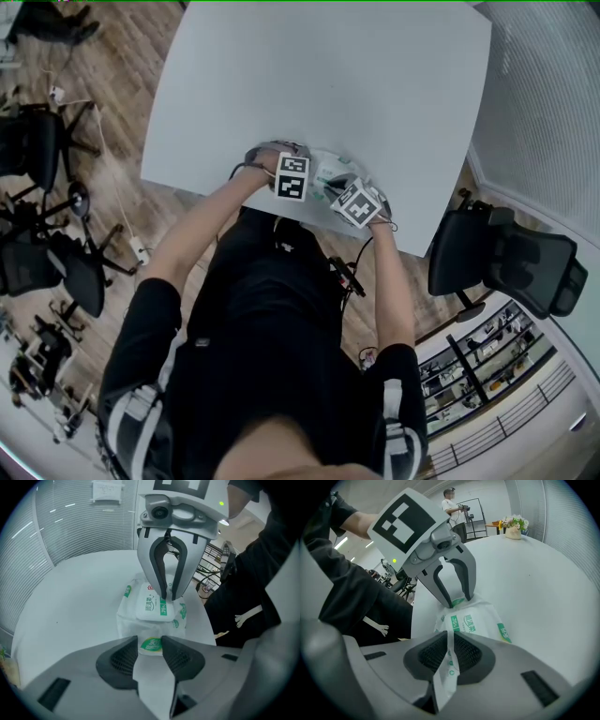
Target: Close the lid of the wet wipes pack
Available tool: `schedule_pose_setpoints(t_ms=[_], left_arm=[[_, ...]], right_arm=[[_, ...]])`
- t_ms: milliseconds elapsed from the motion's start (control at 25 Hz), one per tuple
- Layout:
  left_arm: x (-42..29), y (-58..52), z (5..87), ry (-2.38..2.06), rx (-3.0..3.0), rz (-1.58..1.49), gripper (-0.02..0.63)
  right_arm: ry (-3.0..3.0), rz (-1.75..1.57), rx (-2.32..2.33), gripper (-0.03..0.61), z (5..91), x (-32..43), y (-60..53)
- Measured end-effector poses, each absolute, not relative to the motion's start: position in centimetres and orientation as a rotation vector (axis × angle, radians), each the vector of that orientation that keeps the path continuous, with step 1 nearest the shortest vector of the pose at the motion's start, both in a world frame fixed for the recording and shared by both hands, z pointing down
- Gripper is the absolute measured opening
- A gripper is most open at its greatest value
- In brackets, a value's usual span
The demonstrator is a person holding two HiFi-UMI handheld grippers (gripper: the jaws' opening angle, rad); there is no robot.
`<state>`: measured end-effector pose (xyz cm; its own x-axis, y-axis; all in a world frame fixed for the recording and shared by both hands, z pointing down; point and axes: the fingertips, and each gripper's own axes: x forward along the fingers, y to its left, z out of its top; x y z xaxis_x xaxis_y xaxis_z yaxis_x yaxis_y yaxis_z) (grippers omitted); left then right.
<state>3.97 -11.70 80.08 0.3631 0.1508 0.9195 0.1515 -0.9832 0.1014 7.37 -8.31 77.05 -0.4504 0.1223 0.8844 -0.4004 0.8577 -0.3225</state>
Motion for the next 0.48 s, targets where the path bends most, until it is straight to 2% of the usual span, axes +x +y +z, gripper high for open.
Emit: schedule_pose_setpoints(t_ms=[480], left_arm=[[3.81,-11.79,80.11,-0.289,-2.594,-1.764,0.172]], right_arm=[[-1.912,0.492,0.248,0.06,78.07,7.01,-8.17]])
